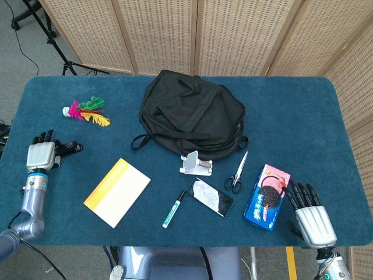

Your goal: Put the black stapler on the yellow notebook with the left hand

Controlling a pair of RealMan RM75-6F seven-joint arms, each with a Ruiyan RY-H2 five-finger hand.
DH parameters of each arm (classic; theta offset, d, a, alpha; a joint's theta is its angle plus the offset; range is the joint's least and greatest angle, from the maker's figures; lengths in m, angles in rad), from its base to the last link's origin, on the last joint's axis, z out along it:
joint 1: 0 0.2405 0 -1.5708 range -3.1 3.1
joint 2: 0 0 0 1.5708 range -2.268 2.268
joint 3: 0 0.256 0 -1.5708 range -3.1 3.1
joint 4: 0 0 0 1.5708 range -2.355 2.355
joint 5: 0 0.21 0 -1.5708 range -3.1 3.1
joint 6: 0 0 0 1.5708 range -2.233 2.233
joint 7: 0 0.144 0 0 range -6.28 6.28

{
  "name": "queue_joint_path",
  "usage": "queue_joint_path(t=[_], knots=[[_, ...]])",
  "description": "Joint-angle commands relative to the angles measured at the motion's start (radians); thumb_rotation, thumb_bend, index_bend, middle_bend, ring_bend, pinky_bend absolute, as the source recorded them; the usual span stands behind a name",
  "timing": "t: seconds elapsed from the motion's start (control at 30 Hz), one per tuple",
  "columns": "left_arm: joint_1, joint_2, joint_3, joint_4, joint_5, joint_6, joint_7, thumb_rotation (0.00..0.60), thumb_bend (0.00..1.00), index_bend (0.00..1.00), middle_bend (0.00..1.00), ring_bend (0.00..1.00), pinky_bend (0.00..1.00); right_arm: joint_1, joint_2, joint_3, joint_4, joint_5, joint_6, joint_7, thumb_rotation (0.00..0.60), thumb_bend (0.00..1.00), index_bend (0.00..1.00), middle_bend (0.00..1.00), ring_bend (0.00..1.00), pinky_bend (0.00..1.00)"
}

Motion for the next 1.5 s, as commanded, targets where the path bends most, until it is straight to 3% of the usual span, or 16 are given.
queue_joint_path(t=[0.03,0.27,0.67,1.5], knots=[[0.003,-0.016,-0.001,0.020,0.013,0.010,-0.001,0.600,0.51,0.49,0.17,0.13,0.19,0.000,0.000,0.000,0.000,0.000,0.001,0.000,0.600,0.34,0.07,0.00,0.00,0.00],[0.008,-0.037,-0.007,0.040,0.038,0.022,-0.010,0.600,0.52,0.58,0.21,0.18,0.22,0.000,0.002,0.000,-0.001,0.000,0.001,0.002,0.600,0.34,0.07,0.00,0.00,0.00],[0.013,-0.026,-0.024,0.006,0.074,0.046,-0.020,0.600,0.54,0.63,0.27,0.23,0.26,0.000,0.001,0.000,-0.001,0.001,-0.001,0.002,0.600,0.33,0.07,0.00,0.00,0.00],[0.019,0.036,-0.052,-0.173,0.139,0.142,-0.013,0.600,0.54,0.64,0.28,0.24,0.27,0.001,0.004,0.001,-0.001,0.002,-0.001,0.012,0.600,0.33,0.07,0.00,0.00,0.00]])
